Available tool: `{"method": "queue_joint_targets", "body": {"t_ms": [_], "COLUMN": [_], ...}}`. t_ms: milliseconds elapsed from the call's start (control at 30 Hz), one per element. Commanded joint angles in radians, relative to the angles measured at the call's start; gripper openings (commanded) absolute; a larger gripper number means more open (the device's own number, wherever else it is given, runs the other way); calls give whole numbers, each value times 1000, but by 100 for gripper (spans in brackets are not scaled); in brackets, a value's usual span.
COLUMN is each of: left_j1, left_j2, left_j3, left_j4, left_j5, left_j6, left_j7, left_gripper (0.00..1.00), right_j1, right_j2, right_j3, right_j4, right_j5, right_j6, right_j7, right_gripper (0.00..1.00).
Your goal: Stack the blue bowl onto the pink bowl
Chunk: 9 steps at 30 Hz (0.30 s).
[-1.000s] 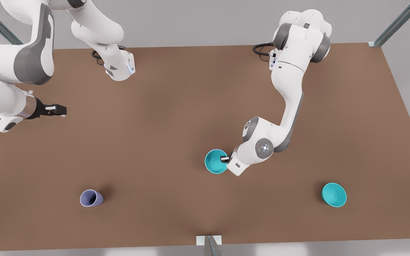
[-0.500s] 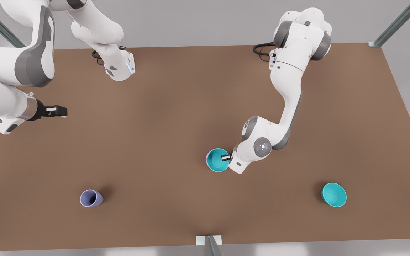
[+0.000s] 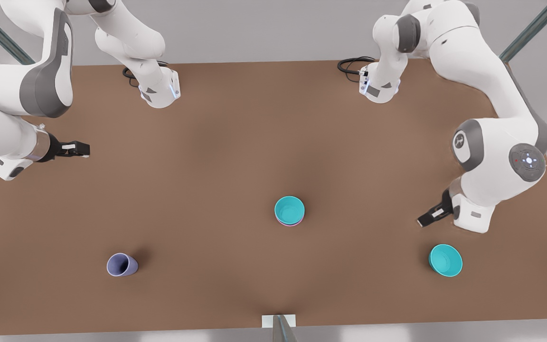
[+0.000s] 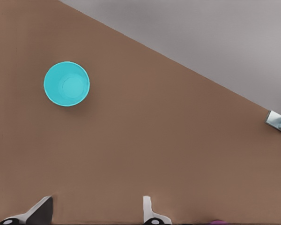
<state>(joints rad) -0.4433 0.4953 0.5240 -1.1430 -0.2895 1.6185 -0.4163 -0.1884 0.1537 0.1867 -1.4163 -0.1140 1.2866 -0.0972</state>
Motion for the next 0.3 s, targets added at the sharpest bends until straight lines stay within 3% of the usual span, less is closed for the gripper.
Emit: {"method": "queue_joint_targets", "body": {"t_ms": [0, 33, 67, 100, 267], "left_j1": [64, 293, 354, 353, 353], "left_j2": [-67, -155, -273, -301, -307], "left_j3": [-55, -439, -493, -493, -498], "left_j4": [3, -56, -194, -216, -211], "left_j5": [69, 321, 296, 280, 251], "left_j6": [-335, -293, -198, -193, -236], "left_j7": [458, 442, 436, 421, 396], "left_gripper": [100, 100, 100, 100, 100], "right_j1": [0, 0, 0, 0, 0], "right_j2": [0, 0, 0, -2, 0], "right_j3": [0, 0, 0, 0, 0], "right_j4": [0, 0, 0, 0, 0], "right_j5": [0, 0, 0, 0, 0], "right_j6": [-1, 0, 0, 0, 0], "right_j7": [-4, -4, -4, -4, -4], "right_gripper": [100, 100, 100, 100, 100]}}
